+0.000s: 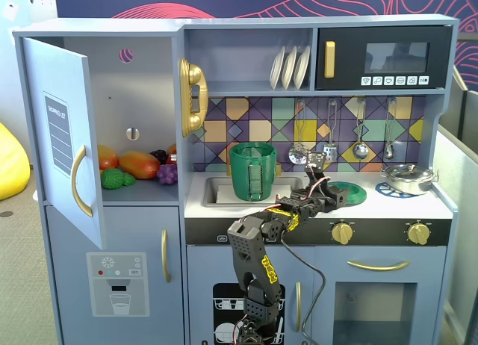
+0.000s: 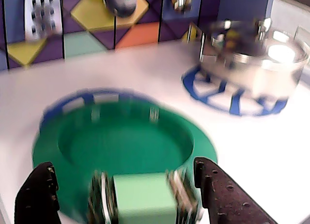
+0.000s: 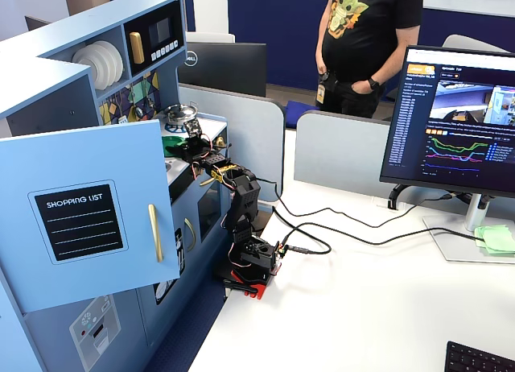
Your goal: Take off the lid from the green recipient and place it on the counter
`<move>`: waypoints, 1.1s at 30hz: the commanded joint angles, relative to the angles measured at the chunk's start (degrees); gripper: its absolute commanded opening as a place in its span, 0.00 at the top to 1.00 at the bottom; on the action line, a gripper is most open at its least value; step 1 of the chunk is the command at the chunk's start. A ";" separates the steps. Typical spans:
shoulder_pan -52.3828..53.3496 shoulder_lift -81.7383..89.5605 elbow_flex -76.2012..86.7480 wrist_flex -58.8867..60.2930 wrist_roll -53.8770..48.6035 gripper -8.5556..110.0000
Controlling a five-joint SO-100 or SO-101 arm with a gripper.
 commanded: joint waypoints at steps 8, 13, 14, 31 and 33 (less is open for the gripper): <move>-10.55 34.98 -11.07 50.89 6.59 0.69; -15.91 49.31 0.79 75.85 2.46 0.69; -16.88 51.06 3.34 78.75 3.60 0.69; -32.61 67.59 54.58 70.75 11.51 0.85; -32.96 69.70 56.16 76.03 12.39 0.86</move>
